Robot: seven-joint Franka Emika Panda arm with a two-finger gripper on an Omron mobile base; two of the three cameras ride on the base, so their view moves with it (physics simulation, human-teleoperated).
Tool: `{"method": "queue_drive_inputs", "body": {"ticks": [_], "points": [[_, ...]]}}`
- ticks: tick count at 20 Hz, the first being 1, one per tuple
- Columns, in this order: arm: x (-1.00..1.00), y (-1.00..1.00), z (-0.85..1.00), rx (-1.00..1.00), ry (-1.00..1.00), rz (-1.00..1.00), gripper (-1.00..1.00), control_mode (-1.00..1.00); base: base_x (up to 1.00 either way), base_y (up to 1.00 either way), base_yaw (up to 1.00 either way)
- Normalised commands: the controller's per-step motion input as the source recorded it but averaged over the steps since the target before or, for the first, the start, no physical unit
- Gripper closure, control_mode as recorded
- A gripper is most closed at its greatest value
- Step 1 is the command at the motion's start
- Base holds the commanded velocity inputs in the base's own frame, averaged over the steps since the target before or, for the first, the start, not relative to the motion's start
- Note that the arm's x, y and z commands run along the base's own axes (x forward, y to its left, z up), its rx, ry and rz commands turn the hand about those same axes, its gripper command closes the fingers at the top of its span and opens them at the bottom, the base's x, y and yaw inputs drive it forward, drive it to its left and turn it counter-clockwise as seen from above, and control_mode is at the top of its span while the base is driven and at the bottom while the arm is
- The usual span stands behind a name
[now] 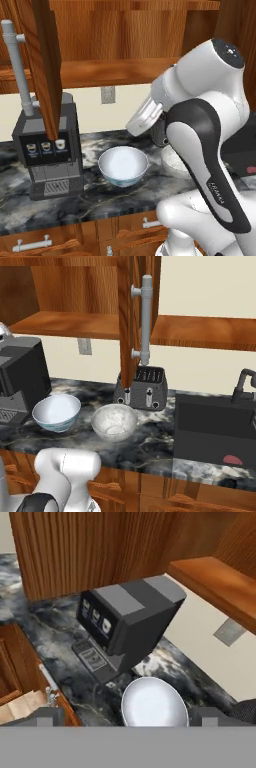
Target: Open the cabinet. Pick the bowls from the counter and place them in the cabinet. Then close the cabinet.
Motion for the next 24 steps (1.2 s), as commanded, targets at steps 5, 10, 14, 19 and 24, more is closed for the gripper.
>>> {"method": "queue_drive_inputs", "body": {"ticks": [5, 10, 14, 19, 24], "points": [[-0.02, -0.32, -0.4, 0.0, 0.16, -0.14, -1.0, -1.0, 0.0, 0.0, 0.0], [0.0, -0.02, -0.54, 0.0, 0.05, -0.09, -1.0, -1.0, 0.0, 0.0, 0.0], [0.0, -0.04, -0.36, 0.0, 0.01, -0.07, -1.0, -1.0, 0.0, 0.0, 0.0], [0.0, -0.23, -0.12, 0.0, 0.04, -0.07, -1.0, -1.0, 0.0, 0.0, 0.0], [0.0, -0.22, -0.14, 0.0, 0.09, -0.06, -1.0, -1.0, 0.0, 0.0, 0.0]]}}
